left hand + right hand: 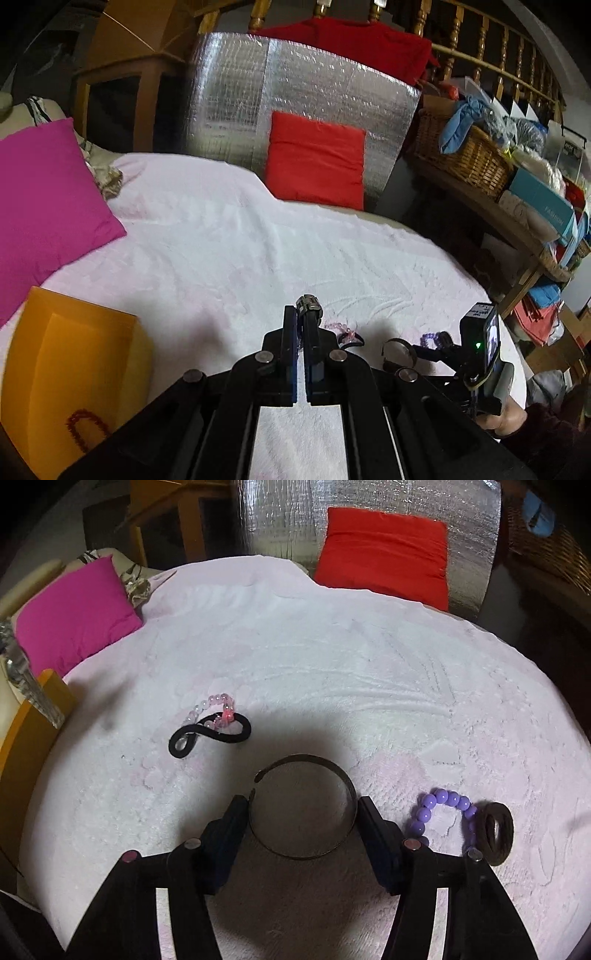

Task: Organize jewelry
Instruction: 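Lower watch and bangle into the orange box and open both tools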

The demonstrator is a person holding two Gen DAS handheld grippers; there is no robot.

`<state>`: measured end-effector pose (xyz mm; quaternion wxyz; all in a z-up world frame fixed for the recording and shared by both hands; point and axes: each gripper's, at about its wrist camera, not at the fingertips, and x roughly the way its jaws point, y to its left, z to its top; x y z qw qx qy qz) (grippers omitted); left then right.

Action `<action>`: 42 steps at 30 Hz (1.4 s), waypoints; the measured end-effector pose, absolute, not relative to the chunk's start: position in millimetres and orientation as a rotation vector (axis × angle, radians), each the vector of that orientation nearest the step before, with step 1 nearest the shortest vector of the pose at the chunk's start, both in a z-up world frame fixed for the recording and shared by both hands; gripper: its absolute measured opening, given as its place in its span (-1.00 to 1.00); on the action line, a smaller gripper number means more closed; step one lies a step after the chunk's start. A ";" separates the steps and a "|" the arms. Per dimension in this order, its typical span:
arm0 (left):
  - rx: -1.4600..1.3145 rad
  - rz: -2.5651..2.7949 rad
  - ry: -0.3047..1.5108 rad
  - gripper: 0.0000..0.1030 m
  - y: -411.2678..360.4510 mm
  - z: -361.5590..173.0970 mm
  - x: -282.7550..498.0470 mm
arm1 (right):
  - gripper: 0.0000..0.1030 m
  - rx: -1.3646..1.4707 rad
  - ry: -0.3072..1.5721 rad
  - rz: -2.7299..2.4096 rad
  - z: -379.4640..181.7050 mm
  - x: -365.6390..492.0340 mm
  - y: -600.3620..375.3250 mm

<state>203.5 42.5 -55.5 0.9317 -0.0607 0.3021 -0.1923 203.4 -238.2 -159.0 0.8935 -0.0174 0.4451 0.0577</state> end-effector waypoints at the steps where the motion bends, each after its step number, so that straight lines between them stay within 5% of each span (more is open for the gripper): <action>1: -0.125 -0.389 0.611 -0.95 46.4 -51.9 199.7 | 0.22 -0.029 0.912 0.128 -153.1 202.4 -235.8; 12: -0.079 -0.139 0.601 -0.95 166.1 -13.0 126.0 | 0.22 0.067 0.783 0.484 -71.0 181.5 -99.3; 20: -0.105 0.009 0.750 -0.95 242.4 -73.4 115.8 | 0.23 -0.010 0.825 0.639 -68.6 204.0 55.6; 28: -0.174 0.040 0.891 -0.92 252.2 -144.1 148.8 | 0.31 -0.037 0.934 0.576 -105.0 252.8 105.1; 30: -0.172 0.056 0.908 -0.80 252.2 -147.7 151.3 | 0.32 -0.023 0.932 0.559 -106.2 258.9 104.8; 34: -0.146 0.070 0.872 -0.25 248.1 -137.2 148.1 | 0.33 0.038 0.875 0.565 -87.9 252.9 80.3; 39: -0.101 0.035 0.824 -0.19 215.6 -112.8 145.2 | 0.34 0.087 0.818 0.497 -68.9 236.1 18.3; 42: -0.060 -0.011 0.790 0.06 182.9 -98.4 142.3 | 0.33 0.119 0.815 0.428 -62.2 220.7 -42.7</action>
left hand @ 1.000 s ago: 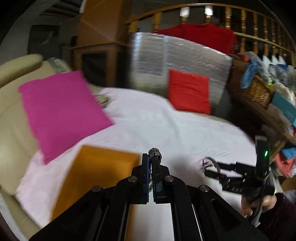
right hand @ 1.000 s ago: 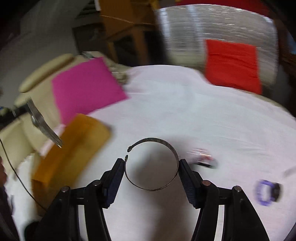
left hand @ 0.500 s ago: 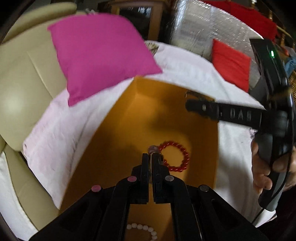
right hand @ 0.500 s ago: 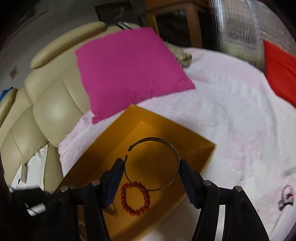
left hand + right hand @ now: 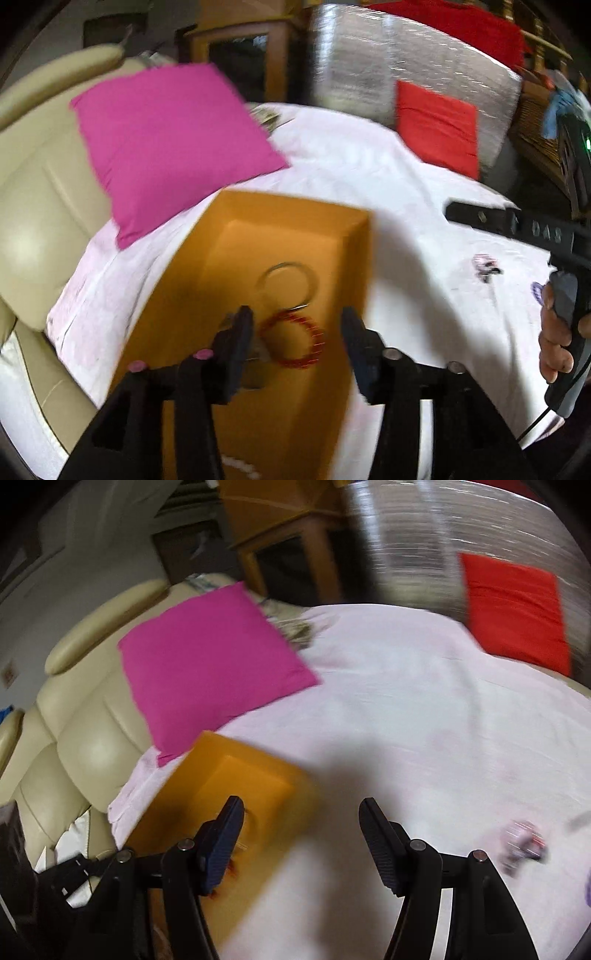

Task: Organize jewelry
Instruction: 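Lower watch and bangle into the orange box and open both tools, then move left tool toward pink bracelet while right tool reaches purple bracelet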

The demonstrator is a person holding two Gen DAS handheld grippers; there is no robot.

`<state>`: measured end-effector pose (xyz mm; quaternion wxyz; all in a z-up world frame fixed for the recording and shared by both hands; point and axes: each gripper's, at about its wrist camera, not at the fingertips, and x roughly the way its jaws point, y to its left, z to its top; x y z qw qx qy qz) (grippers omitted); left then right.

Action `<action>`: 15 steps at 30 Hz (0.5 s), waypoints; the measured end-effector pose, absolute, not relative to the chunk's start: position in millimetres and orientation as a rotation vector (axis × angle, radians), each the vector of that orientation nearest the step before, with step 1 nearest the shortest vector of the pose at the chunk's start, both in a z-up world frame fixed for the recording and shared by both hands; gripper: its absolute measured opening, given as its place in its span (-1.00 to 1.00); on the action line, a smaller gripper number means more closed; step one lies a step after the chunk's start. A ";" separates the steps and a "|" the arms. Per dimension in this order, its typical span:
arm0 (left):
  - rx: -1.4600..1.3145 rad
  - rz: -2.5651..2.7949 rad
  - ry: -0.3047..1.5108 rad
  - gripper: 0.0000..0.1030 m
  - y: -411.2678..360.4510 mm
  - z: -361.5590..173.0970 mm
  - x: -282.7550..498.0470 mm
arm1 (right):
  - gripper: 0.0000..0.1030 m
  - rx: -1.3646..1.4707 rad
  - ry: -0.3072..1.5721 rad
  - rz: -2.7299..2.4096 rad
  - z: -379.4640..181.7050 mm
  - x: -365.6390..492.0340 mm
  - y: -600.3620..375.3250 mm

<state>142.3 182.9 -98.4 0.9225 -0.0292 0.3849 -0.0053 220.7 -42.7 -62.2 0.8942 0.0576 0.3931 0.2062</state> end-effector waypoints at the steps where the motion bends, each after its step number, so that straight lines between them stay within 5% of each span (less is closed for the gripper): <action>1: -0.046 -0.028 0.781 0.11 171.1 -94.3 140.9 | 0.33 0.131 0.810 0.404 -60.0 214.3 -64.7; 15: 0.090 -0.193 0.709 0.25 11.6 -101.9 168.0 | 0.33 0.494 0.758 0.003 -83.5 121.1 -374.1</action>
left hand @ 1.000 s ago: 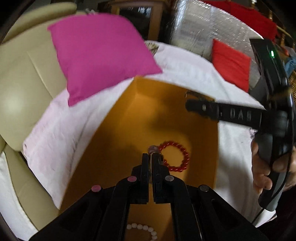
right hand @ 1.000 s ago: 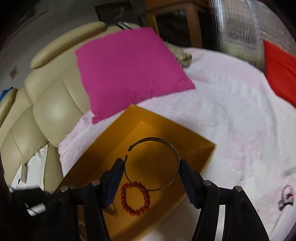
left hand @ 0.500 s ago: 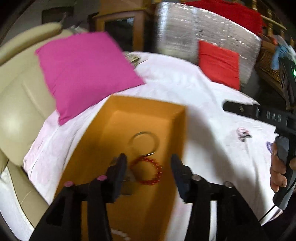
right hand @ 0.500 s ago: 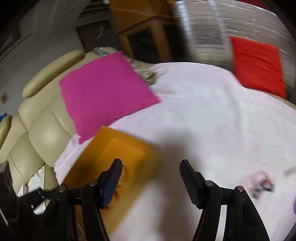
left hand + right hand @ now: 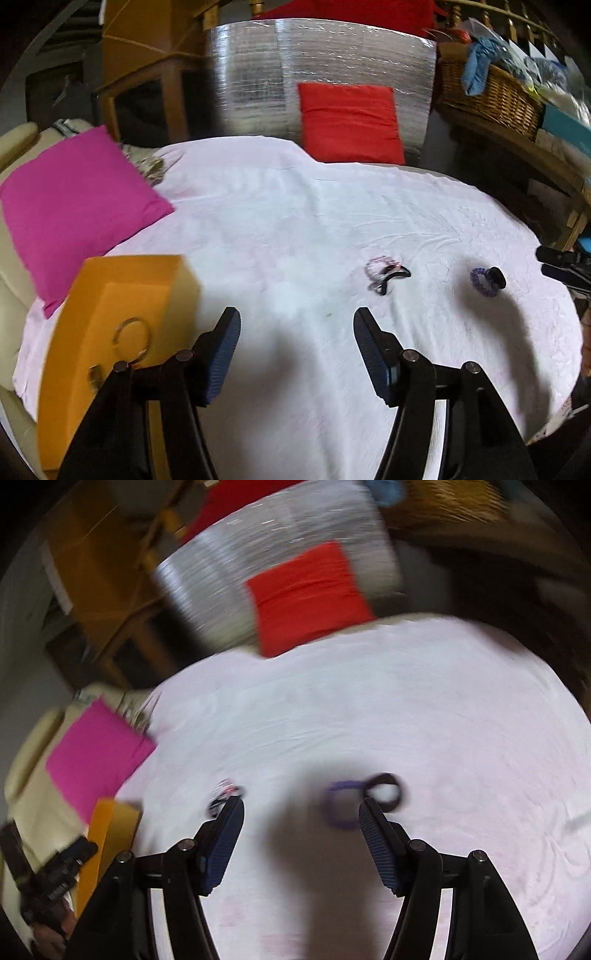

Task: Organize jewelry
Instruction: 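Move left tool toward pink bracelet while right tool reaches purple bracelet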

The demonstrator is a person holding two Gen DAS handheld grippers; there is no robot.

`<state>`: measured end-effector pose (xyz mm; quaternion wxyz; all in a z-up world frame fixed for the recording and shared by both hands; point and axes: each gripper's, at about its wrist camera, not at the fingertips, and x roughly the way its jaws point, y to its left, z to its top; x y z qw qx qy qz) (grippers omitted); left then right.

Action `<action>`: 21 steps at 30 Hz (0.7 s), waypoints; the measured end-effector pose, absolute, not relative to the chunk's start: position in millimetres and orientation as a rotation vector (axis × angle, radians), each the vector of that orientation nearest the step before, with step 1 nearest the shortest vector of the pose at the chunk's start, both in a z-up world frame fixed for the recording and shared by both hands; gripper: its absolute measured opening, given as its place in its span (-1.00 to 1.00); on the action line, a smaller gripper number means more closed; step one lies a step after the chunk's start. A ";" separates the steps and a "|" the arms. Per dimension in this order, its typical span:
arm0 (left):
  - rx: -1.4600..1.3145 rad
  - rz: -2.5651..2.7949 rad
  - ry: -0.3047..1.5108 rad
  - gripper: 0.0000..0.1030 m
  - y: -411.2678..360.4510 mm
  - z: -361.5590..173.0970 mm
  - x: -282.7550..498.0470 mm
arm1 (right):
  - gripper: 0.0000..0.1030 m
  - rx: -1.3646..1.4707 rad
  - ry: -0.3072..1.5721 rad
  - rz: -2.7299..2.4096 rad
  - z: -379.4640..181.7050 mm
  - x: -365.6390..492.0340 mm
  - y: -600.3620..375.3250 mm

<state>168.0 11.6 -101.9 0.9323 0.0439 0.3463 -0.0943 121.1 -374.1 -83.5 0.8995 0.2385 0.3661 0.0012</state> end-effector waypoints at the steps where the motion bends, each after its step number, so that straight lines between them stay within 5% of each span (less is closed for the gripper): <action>1: 0.100 -0.190 0.709 0.25 3.5 -108.7 174.0 | 0.33 0.517 0.779 -0.007 -89.8 123.1 -381.5; 8: 0.145 -0.163 0.799 0.25 -31.4 -152.0 201.3 | 0.32 0.603 0.941 -0.022 -127.6 137.9 -397.4; 21: 0.289 -0.143 0.762 0.44 -71.8 -161.6 208.9 | 0.32 0.593 0.945 -0.033 -136.9 137.4 -388.8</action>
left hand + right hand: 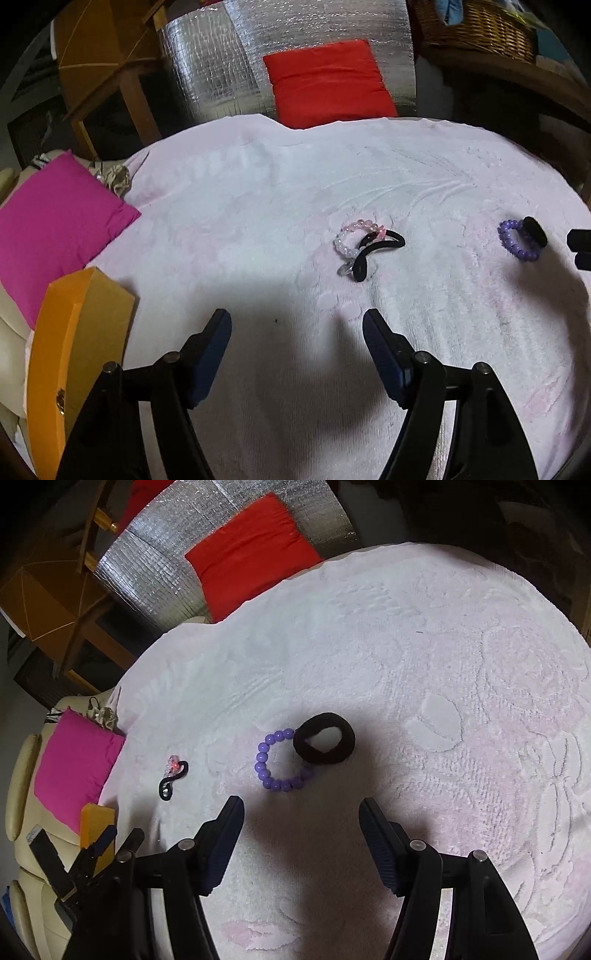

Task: Organize jewelry
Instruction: 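Move left tool toward pink bracelet while right tool reaches purple bracelet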

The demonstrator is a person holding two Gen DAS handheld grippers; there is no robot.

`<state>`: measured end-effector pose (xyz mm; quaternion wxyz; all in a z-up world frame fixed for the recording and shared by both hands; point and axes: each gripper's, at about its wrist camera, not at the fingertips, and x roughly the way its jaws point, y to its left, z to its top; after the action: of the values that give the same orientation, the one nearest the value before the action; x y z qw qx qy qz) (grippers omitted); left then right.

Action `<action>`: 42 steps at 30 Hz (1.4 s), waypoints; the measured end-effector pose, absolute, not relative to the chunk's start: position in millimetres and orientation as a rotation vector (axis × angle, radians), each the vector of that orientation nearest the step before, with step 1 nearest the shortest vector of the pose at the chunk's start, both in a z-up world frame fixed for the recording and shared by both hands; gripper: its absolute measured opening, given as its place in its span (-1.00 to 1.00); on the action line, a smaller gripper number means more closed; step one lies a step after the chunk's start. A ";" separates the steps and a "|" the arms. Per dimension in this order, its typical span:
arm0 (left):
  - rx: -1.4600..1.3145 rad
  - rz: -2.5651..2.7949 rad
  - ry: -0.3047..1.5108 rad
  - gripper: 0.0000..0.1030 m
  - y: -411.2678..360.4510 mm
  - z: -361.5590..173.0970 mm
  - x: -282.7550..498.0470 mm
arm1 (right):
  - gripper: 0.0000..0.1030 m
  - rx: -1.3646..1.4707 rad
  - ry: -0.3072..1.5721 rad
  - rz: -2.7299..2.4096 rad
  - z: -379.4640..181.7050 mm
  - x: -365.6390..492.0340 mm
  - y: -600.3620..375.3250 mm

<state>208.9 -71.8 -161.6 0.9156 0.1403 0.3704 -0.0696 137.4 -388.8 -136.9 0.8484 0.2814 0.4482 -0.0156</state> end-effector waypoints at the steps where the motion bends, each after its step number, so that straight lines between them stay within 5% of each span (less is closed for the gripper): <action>1: 0.292 -0.143 0.761 0.45 -72.2 -161.7 209.8 | 0.32 0.597 0.940 -0.029 -136.9 138.0 -388.5; 18: 0.255 -0.115 0.819 0.45 -60.0 -173.2 239.4 | 0.32 0.747 0.961 0.100 -158.6 163.1 -375.6; 26: 0.198 -0.134 0.849 0.45 -50.8 -175.3 244.1 | -0.08 0.876 0.961 0.066 -175.9 172.4 -392.7; 42: 0.126 -0.240 0.820 0.46 -54.5 -169.0 245.2 | -0.33 0.750 0.897 -0.121 -171.2 186.6 -387.3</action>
<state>245.2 -54.5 -169.0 0.9083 0.0612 0.3972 -0.1162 186.6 -387.3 -171.2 0.8323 0.3538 0.4230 -0.0569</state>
